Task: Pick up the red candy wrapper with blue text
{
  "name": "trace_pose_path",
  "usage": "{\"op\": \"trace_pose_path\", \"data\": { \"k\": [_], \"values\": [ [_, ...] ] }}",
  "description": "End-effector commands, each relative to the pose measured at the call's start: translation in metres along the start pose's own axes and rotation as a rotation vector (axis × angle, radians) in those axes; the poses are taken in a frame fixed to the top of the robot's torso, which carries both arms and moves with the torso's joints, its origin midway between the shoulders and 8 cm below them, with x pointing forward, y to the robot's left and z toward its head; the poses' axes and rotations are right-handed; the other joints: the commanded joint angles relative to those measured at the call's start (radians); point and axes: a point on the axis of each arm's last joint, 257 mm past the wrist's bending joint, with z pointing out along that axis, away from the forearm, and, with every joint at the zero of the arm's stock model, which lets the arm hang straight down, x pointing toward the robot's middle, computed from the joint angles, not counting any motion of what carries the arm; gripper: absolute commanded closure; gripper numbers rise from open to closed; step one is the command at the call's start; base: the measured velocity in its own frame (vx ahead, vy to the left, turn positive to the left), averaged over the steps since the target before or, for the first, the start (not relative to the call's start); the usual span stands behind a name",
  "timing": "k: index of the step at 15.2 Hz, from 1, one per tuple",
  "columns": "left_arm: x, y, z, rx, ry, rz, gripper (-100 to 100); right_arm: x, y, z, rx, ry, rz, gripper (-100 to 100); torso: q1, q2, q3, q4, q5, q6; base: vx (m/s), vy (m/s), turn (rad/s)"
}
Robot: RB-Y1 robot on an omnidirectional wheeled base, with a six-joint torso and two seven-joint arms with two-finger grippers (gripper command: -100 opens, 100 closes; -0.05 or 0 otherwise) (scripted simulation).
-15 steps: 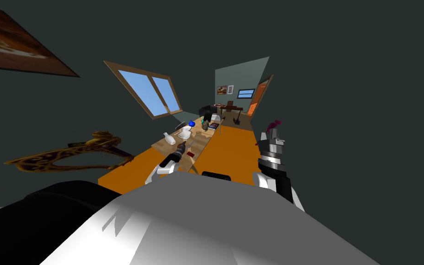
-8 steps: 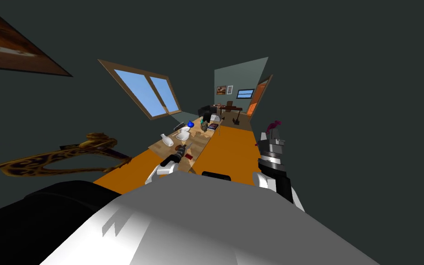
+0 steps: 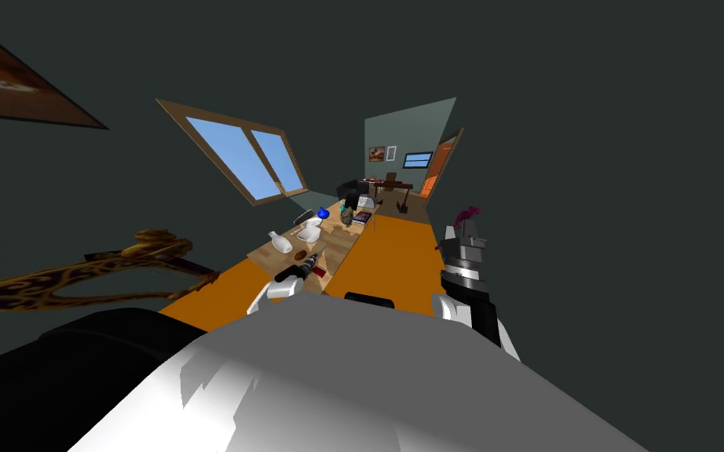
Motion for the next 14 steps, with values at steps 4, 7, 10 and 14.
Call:
{"op": "trace_pose_path", "data": {
  "k": [4, 7, 10, 14],
  "values": [
    [0.004, 0.039, 0.004, -0.122, 0.038, 0.024, -100, 0.0, 0.0, 0.0, 0.0, 0.0, 0.0, 0, 0.0, 0.001, 0.001, 0.0, 0.0, 0.0, 0.064, -0.016, -0.016],
    [0.006, 0.057, 0.003, -0.177, 0.056, 0.036, -100, 0.0, 0.0, 0.0, 0.0, 0.0, 0.0, 0, 0.0, 0.0, 0.0, 0.0, 0.0, 0.0, 0.068, -0.014, -0.014],
    [0.007, 0.085, 0.002, -0.267, 0.089, 0.06, -100, 0.0, 0.0, 0.0, 0.0, 0.0, 0.0, 0, 0.0, 0.002, 0.001, 0.0, 0.0, 0.0, 0.058, -0.011, -0.019],
    [0.008, 0.103, -0.001, -0.327, 0.113, 0.071, -100, 0.0, 0.0, 0.0, 0.0, 0.0, 0.0, 0, 0.0, 0.001, 0.001, 0.0, 0.0, 0.0, 0.061, -0.014, -0.014]
  ]
}}
